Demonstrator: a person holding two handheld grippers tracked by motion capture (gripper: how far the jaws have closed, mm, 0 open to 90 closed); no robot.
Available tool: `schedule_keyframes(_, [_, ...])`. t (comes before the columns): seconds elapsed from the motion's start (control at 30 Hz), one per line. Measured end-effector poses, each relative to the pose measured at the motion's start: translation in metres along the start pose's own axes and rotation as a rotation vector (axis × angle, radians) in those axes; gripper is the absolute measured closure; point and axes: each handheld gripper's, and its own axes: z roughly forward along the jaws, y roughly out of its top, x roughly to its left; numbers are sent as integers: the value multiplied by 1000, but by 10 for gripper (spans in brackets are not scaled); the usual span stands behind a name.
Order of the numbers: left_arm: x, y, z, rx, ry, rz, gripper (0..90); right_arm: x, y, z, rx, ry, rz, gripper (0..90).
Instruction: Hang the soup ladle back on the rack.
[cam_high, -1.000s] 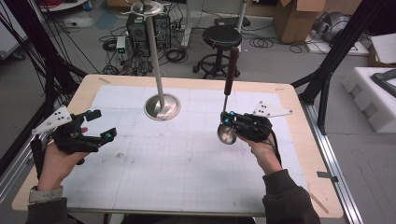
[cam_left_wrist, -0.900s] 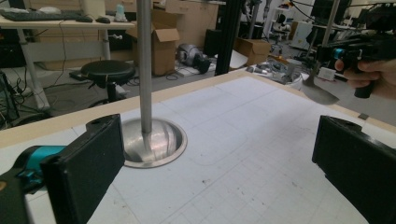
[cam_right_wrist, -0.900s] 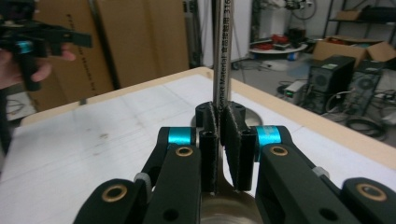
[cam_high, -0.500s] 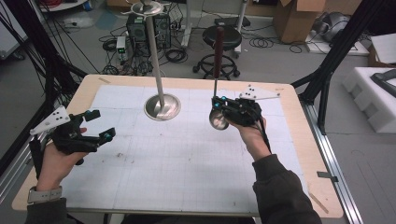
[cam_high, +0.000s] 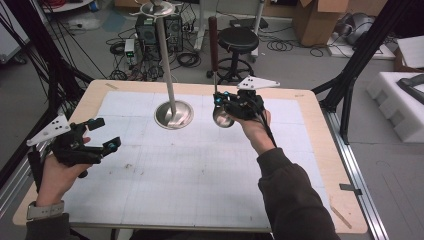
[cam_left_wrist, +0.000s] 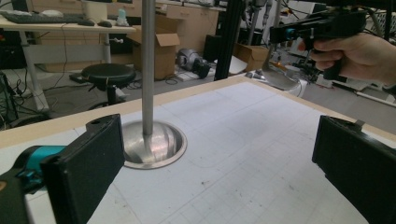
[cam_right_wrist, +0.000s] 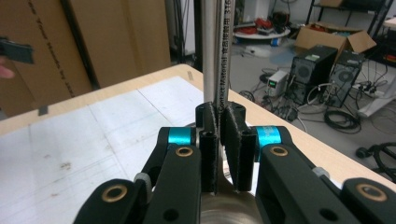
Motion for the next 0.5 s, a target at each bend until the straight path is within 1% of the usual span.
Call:
schedule_keyframes(0.13, [-1, 0, -1, -5, -2, -1, 29, -4, 3, 11, 31, -6, 5, 843])
schedule_keyframes(0.3, [-2, 1, -3, -9, -8, -4, 29, -6, 10, 24, 52, 5, 7, 843])
schedule_keyframes(0.4, [-2, 1, -4, -8, -4, -4, 29, -5, 14, 31, 70, 3, -17, 843])
schedule_keyframes(0.5, [-2, 1, -6, -12, -4, -7, 29, -4, 19, 37, 75, 0, -21, 843])
